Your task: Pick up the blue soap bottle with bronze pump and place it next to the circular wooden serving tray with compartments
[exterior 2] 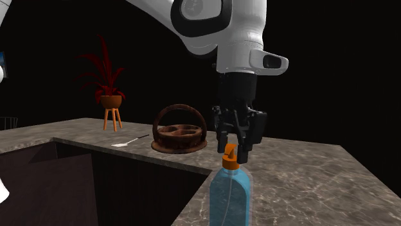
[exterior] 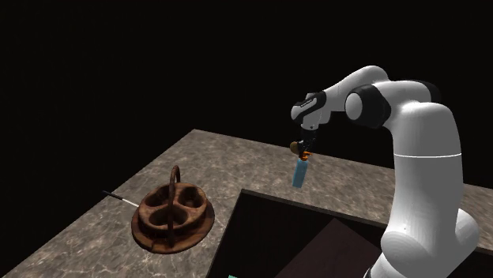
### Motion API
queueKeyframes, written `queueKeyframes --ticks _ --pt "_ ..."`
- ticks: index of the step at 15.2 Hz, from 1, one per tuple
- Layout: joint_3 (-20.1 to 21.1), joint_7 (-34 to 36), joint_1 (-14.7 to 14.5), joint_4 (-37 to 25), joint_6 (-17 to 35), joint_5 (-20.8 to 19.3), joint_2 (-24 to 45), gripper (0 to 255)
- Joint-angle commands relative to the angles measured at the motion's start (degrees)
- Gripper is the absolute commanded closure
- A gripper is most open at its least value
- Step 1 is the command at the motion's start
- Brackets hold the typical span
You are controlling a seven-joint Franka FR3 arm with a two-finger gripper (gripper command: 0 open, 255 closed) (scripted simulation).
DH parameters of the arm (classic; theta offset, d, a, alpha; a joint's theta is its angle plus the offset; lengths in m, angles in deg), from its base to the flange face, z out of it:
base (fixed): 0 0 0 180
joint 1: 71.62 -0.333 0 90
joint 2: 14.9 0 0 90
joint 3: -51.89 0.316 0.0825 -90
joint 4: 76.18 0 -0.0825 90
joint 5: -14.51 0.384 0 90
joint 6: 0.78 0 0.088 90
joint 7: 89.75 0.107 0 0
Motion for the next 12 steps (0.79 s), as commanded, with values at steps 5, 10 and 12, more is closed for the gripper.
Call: queueKeyframes --ticks 5,10,12 --pt "0.00 0.00 0.00 0.03 0.02 0.00 -0.01 255" --pt "-0.09 0.07 -0.06 -0.23 -0.60 -0.15 -0.39 255" --pt "-0.25 0.19 -0.17 -0.73 -1.82 -0.45 -1.14 255"
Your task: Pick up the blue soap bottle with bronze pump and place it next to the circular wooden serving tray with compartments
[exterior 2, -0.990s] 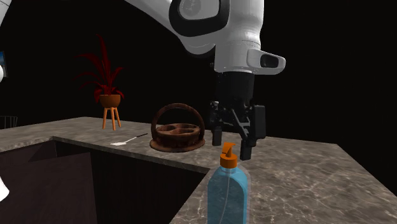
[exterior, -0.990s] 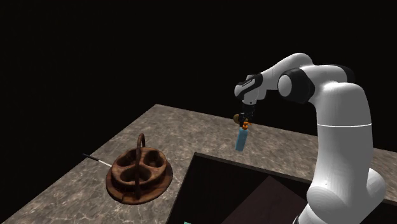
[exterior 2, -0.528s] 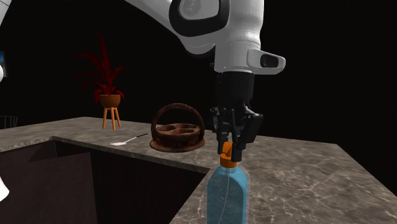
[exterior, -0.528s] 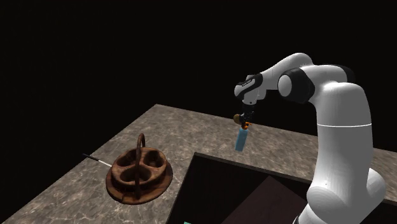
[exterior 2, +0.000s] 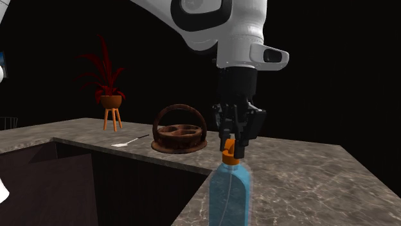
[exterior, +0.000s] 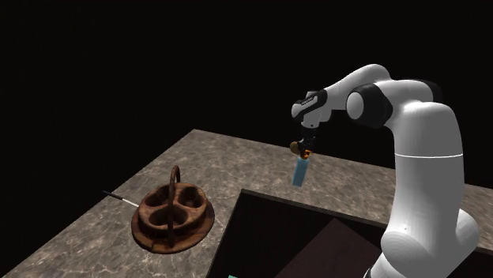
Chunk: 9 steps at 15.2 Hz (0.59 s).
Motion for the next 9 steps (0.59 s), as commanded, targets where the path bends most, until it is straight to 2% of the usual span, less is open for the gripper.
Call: queueKeyframes --ticks 1,9 --pt "-0.18 0.14 -0.12 -0.49 -1.25 -0.32 -0.82 255" --pt "-0.70 0.56 -0.43 -3.14 -6.34 -1.35 -3.40 255"
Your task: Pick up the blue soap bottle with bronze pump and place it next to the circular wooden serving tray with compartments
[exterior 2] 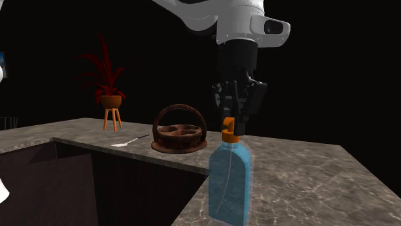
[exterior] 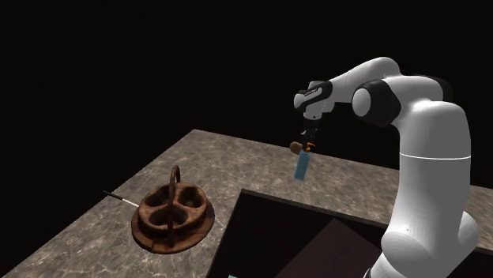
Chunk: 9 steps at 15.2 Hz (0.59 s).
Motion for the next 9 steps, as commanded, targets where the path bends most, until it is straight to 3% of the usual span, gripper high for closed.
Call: queueKeyframes --ticks 1,9 --pt "-0.12 0.03 0.02 -1.18 -1.59 -0.20 -0.44 255" --pt "-0.47 0.28 -0.09 -4.87 -6.99 -0.95 -2.27 255"
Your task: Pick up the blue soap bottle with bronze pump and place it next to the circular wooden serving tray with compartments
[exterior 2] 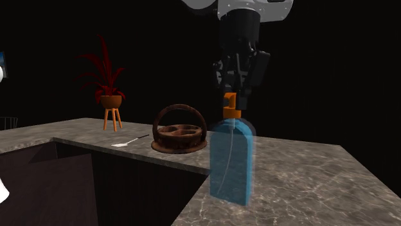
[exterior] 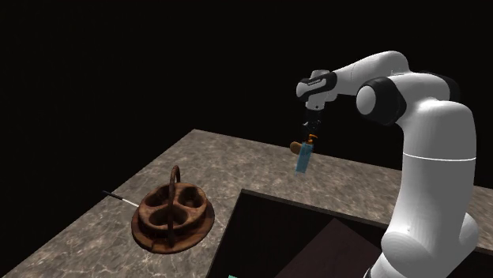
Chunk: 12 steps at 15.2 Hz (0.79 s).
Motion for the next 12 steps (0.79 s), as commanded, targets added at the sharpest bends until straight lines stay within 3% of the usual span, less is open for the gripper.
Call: queueKeyframes --ticks 1,12 --pt "-0.08 0.05 -0.03 -0.80 -1.25 -0.18 -0.49 255" --pt "-0.39 0.08 0.18 -7.78 -9.25 -0.66 -1.59 255"
